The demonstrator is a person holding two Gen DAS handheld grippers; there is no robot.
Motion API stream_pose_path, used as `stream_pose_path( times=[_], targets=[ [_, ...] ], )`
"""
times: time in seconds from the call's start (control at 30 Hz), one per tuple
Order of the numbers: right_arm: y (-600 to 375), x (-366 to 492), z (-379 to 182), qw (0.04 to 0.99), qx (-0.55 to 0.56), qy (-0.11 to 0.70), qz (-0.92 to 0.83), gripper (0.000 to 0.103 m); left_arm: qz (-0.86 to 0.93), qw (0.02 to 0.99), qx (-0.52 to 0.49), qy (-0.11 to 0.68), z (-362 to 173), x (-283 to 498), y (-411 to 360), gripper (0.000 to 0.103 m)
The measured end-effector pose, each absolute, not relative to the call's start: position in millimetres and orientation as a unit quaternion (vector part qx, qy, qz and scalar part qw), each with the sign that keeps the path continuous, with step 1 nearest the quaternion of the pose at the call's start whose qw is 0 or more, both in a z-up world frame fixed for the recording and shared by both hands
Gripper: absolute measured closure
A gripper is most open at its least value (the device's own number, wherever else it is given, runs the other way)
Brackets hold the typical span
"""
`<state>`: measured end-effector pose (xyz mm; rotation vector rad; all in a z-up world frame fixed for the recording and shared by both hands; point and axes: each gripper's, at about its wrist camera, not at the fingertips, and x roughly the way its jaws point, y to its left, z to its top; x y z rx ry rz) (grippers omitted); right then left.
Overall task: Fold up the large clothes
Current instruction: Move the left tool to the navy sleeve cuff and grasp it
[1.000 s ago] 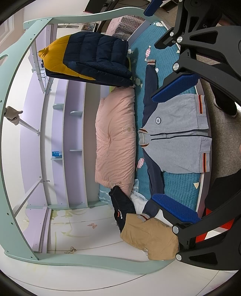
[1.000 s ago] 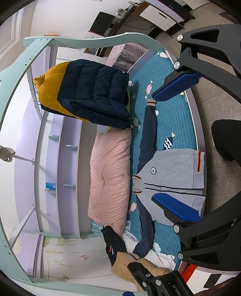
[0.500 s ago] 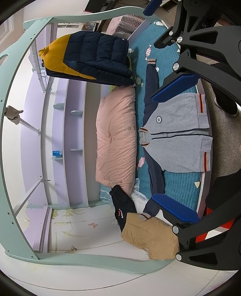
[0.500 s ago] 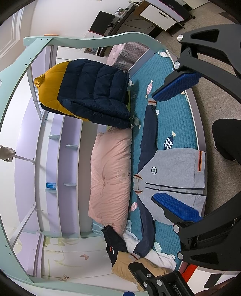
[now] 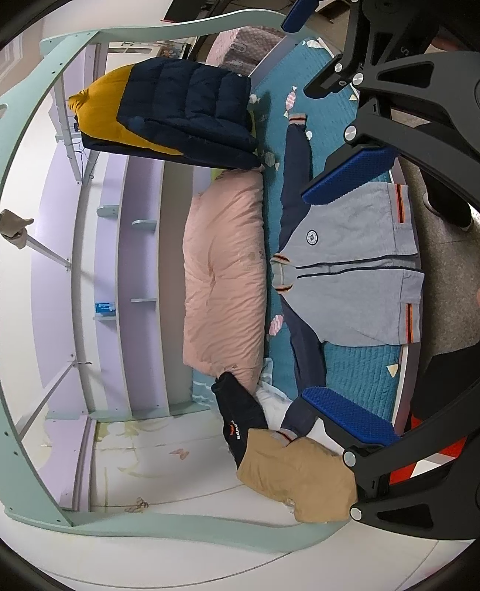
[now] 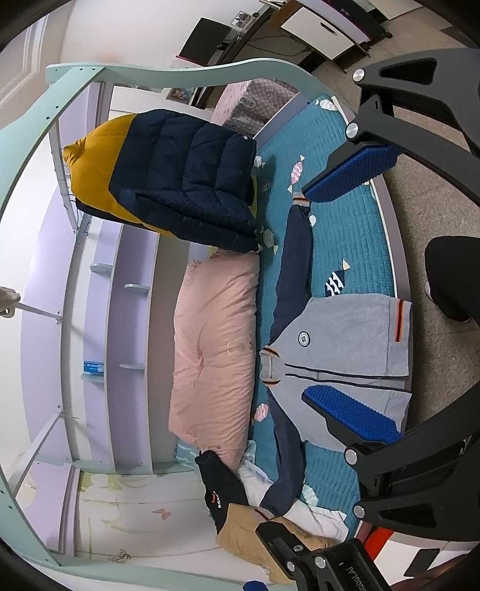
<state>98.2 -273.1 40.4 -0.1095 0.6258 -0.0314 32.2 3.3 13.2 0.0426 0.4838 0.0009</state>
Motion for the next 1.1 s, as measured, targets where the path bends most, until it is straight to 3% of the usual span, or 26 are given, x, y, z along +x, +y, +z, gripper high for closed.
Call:
stream_pose_path(
  times=[0.4,0.67,0.9,1.1],
  targets=[
    [-253,163,-12,0.930,-0.060,0.362,0.004,0.007,-0.022,0.952,0.003,0.304,-41,118,20,0.004],
    [-205,242,-88,0.904,-0.059,0.420,0.050,0.007,0.000,0.934,-0.062,0.352,-122,198,97,0.004],
    [-161,301,-135,0.910,-0.031,0.402,0.094,0.007,0.060,0.924,-0.103,0.363,-185,261,179,0.004],
    [-121,353,-189,0.889,-0.046,0.440,0.116,0.021,0.098,0.902,-0.111,0.406,-244,315,243,0.004]
  ],
)
